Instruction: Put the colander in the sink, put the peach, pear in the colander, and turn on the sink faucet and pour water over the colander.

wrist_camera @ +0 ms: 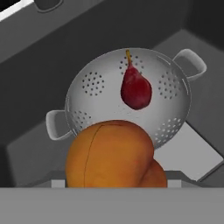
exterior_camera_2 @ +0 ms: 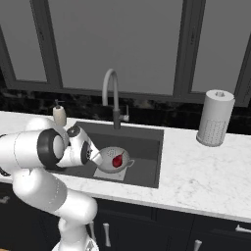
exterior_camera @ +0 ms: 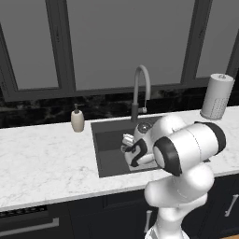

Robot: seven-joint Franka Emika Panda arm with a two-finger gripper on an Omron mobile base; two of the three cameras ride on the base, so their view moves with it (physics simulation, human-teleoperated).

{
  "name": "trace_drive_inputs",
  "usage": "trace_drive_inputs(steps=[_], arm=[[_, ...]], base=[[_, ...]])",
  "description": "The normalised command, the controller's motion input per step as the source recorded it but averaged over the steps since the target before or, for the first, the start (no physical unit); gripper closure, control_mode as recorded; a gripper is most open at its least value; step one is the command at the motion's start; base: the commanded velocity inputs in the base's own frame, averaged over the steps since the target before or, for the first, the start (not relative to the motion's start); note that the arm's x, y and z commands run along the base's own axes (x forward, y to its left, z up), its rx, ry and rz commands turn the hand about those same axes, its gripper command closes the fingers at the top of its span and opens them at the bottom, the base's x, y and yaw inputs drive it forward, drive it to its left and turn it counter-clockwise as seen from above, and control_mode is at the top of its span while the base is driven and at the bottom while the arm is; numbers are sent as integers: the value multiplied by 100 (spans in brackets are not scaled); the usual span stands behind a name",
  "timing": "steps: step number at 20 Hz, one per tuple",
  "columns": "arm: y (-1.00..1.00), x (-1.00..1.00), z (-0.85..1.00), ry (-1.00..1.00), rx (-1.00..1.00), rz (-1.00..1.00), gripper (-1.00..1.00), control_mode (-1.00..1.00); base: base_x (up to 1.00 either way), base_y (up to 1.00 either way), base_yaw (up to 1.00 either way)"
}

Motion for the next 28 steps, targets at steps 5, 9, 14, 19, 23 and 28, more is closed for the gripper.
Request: trace_drive_inputs(steps=[5,9,14,19,23,28], arm=[[-2,3,-28,0,0,0,100,-100],[0,2,-25,0,0,0,100,-100],[0,2,-5,0,0,0,100,-100],[0,7,-4,0,0,0,100,-100],[-4,22,-6,0,0,0,100,-100],[-6,15,-4,0,0,0,100,-100]], base=[[0,0,0],[0,0,0],[0,0,0],[0,0,0],[0,0,0],[0,0,0]])
